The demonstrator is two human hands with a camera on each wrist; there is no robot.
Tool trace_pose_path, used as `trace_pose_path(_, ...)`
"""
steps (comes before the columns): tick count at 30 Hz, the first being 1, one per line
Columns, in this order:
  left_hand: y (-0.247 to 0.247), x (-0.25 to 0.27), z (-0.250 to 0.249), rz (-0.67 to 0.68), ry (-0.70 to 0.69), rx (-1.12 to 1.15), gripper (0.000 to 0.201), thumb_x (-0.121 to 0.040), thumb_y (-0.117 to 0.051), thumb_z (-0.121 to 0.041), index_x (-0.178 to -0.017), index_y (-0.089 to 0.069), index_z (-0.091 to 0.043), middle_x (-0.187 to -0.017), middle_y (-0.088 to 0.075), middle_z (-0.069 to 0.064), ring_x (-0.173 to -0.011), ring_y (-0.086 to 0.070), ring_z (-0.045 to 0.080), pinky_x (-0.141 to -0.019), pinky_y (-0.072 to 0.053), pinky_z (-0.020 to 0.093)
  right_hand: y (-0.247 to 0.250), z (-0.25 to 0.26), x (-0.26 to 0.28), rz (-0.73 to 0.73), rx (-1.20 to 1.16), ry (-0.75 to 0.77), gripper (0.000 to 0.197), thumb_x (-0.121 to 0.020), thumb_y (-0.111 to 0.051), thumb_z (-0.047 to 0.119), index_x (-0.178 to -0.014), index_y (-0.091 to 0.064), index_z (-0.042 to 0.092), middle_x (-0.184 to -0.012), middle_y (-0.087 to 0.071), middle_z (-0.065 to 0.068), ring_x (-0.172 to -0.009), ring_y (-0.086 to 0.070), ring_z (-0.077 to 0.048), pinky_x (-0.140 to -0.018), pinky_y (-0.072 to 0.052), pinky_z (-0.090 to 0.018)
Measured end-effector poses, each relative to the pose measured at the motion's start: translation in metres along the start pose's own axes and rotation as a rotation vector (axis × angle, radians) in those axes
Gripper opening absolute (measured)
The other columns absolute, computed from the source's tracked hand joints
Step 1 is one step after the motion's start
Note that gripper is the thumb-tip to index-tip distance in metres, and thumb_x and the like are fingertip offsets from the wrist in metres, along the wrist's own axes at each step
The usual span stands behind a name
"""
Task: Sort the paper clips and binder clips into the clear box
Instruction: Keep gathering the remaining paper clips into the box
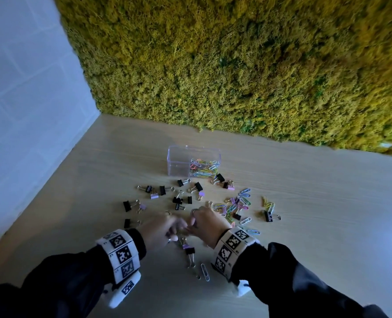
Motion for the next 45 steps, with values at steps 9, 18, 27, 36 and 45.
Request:
trace_pose_path(9,0.008,-0.006,-0.005,0.041,-0.004,-0.145,0.022,-0.085,-0.059,-0.015,-0.106,-0.065,-0.014,-0.102,-0.062,0.002,-0.100,-0.055,0.015,-0.079,-0.030,0.011,-0.014,-0.012,-0.009,-0.007,0.038,0.022,0.020,-0.082,-0.047,-0.004,-0.099,-0.059,-0.003,-0.102,-0.064,-0.019,-0.093,-0.064,-0.029,-0.082,-0.053,-0.036)
trace_pose_path(18,-0.006,-0.008,-0.001,0.143,0.033,-0.250,0.023,-0.091,-0.047,-0.011,-0.113,-0.055,-0.010,-0.106,-0.058,0.007,-0.101,-0.057,0.022,-0.079,-0.039,0.023,-0.019,-0.012,-0.003,0.028,0.262,0.112,0.023,-0.086,-0.042,-0.003,-0.101,-0.060,-0.004,-0.111,-0.059,-0.017,-0.108,-0.056,-0.027,-0.091,-0.047,-0.036)
trace_pose_path(27,0.011,0.000,0.002,-0.001,0.155,0.700,0.016,-0.086,-0.054,0.000,-0.094,-0.059,-0.014,-0.081,-0.055,-0.002,-0.062,-0.056,0.002,-0.060,-0.052,0.018,0.005,-0.024,0.021,0.014,-0.160,-0.024,0.019,-0.088,-0.049,0.005,-0.098,-0.065,0.005,-0.096,-0.067,-0.012,-0.090,-0.063,-0.018,-0.083,-0.047,-0.031)
trace_pose_path(36,-0.001,0.002,-0.020,0.270,0.263,1.923,0.036,-0.048,-0.077,-0.002,-0.075,-0.053,-0.004,-0.071,-0.050,0.009,-0.055,-0.050,0.016,-0.039,-0.046,0.023,0.011,-0.085,0.063,0.015,-1.952,-0.116,0.036,-0.046,-0.085,0.011,-0.077,-0.066,0.009,-0.063,-0.055,-0.001,-0.054,-0.053,-0.011,-0.053,-0.051,-0.020)
trace_pose_path(45,-0.030,-0.003,-0.060,0.277,0.023,0.482,0.031,-0.093,-0.033,-0.002,-0.079,-0.052,-0.021,-0.068,-0.045,-0.005,-0.058,-0.039,0.005,-0.058,-0.035,0.020,0.016,-0.102,0.074,-0.150,-1.056,-0.346,0.030,-0.097,-0.035,0.023,-0.069,-0.045,0.019,-0.045,-0.038,0.012,-0.039,-0.031,-0.001,-0.039,-0.026,-0.012)
Point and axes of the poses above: each hand's wrist, its own x-axis away from the middle knuckle, its own y-axis out of the back of the hand, z = x × y, the point moved 5 cm from there along -x, towards the middle knuckle
